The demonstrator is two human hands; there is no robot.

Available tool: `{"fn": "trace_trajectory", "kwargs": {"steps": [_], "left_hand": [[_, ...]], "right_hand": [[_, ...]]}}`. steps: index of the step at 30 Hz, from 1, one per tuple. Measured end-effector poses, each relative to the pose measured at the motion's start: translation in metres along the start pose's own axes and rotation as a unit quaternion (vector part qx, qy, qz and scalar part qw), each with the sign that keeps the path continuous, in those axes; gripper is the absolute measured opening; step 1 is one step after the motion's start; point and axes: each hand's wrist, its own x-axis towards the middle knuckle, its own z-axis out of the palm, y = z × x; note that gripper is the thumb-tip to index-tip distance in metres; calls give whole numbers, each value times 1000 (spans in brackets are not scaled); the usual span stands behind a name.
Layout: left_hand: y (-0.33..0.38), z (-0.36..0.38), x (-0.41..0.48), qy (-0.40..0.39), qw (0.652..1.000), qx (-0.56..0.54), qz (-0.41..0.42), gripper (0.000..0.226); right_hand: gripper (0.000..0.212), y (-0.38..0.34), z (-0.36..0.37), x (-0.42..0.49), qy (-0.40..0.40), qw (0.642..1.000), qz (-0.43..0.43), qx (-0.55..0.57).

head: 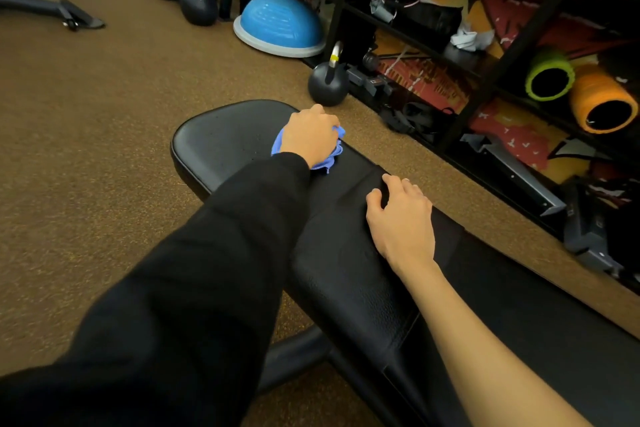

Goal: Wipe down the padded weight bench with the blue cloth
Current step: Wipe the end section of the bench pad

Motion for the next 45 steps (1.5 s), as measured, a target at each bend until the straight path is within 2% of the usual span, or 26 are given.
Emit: {"fn": "trace_trajectory", "kwargs": {"steps": [2, 4, 6, 8, 11, 13, 19, 22, 25, 28, 30, 34, 37, 39, 45], "left_hand": [[14, 6, -1, 28, 999, 18, -31, 35], [27, 11, -8, 47, 998, 35, -29, 34], [41, 12, -22, 64, 997, 40, 15, 32], [48, 12, -39, 57, 996, 1, 68, 32], [33, 5, -51, 34, 989, -84, 117, 34], [15, -1, -44, 16, 987, -86, 132, 35], [-33, -7, -4, -11, 997, -49, 54, 36], [-34, -5, 6, 22, 1000, -6, -6, 36], [-18, -3, 5, 44, 997, -10, -58, 32], [0, 3, -3, 58, 997, 20, -44, 32], [21, -1, -19, 59, 998, 21, 5, 32], [37, -9, -65, 37, 992, -60, 100, 32], [15, -19, -94, 64, 981, -121, 134, 30], [-6, -25, -105, 73, 981, -114, 137, 30], [-55, -34, -82, 51, 994, -73, 60, 34]], "right_hand": [[46, 0, 1, 0, 0, 1000, -1, 0], [45, 0, 1, 1, 2, 1000, -1, 1], [45, 1, 2, 1, 7, 1000, -2, 2], [47, 2, 2, 0, 13, 1000, -6, 1], [48, 2, 3, 0, 14, 1000, -8, 1], [47, 2, 3, 1, 11, 1000, -5, 2], [46, 2, 0, -1, 7, 1000, -2, 3], [47, 1, -1, -1, 4, 1000, -1, 2], [47, 0, -1, -1, 3, 1000, 1, 3], [46, 0, -1, -2, 2, 1000, 0, -1], [45, 0, -2, -2, 2, 1000, -1, 0], [45, 1, 0, -2, 3, 1000, -5, 0], [45, 1, 0, -1, 3, 1000, -2, 7], [45, 1, -1, -1, 2, 1000, -1, 6], [46, 0, -2, -2, 1, 1000, -2, -1]]}}
